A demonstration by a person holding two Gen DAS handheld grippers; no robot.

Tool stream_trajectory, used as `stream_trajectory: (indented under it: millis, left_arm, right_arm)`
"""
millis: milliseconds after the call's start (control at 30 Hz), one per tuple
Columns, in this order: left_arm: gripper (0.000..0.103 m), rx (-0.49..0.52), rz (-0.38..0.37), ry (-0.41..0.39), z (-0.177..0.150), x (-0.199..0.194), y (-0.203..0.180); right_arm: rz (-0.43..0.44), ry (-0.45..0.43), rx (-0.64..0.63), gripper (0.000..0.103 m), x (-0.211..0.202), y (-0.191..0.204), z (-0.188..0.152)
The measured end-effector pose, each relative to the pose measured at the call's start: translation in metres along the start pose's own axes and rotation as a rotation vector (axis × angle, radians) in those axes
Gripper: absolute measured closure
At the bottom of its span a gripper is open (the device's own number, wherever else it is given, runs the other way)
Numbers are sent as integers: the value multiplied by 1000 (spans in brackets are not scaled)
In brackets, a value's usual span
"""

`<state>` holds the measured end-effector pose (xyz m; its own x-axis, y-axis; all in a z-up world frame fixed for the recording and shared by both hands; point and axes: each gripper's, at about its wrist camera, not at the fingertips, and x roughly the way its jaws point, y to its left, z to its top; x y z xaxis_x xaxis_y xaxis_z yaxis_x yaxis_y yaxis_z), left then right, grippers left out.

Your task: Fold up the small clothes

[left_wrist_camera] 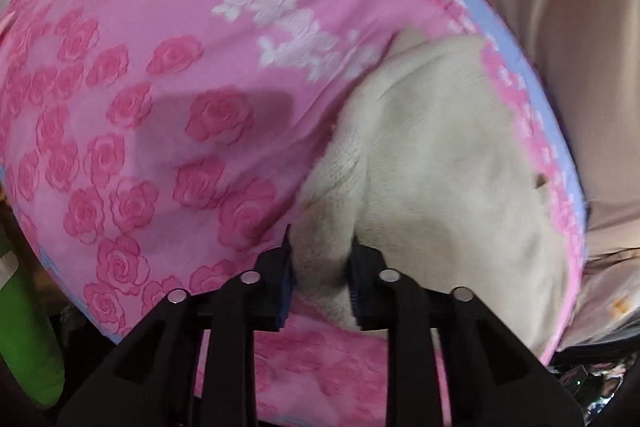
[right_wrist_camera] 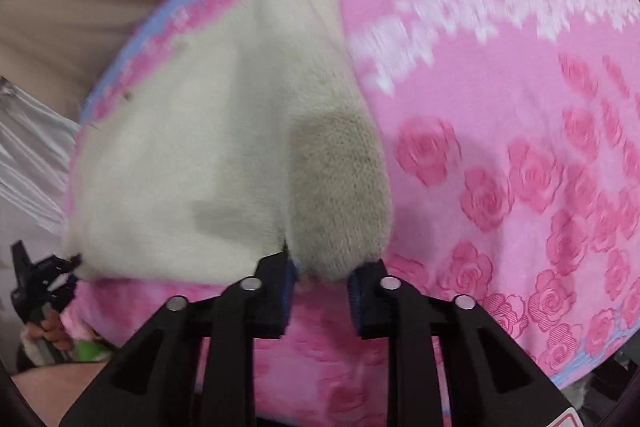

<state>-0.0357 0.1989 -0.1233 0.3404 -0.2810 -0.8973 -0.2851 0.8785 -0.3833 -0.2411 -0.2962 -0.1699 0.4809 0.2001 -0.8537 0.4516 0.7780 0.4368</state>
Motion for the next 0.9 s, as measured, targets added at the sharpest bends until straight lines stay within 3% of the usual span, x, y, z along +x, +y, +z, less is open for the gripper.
stream_trajectory:
  millis: [67,167,200,267,367,400,500,567,667,733,900]
  left_arm:
    - [78,-3,-12,-29,3,-16,-4]
    - [73,73,34,-166,15,-57,-27]
    - [70,122,50,-214,21,-66,-40]
    - [67,204,43,-272,30,-72,-67]
    - [67,272,39,-250,39,-48,-95]
    - [67,291,74,-229,44,-26,-109]
    - [67,269,102,-124,46,19,-108]
    - [67,248,118,-78,44,40,-102]
    - [66,299,149,-117,39,37,-109]
    - [66,284,118,-118,41,32,-113]
    - [63,312,96,-126,47,39,-135]
  right_arm:
    - [-16,-39,47,72,-18,-2,2]
    - [-58,-152,17,66,-50,9,18]
    - [-48,-182,-16,67,-56,17,27]
    - [-24,-205,-78,80,-62,38,41]
    - [-48,-213,-197,88,-47,79,62]
    - [-80,-208,-226,88,-34,86,69]
    - [-172,-120,-196,89,15,71,84]
    - [-142,-111,-174,94,24,54,88]
    - [-115,-134,-144,90,-2,63,91]
    - [-77,-168,-164,89,-14,75,94]
    - [-80,-136,-195,89,8,87,104]
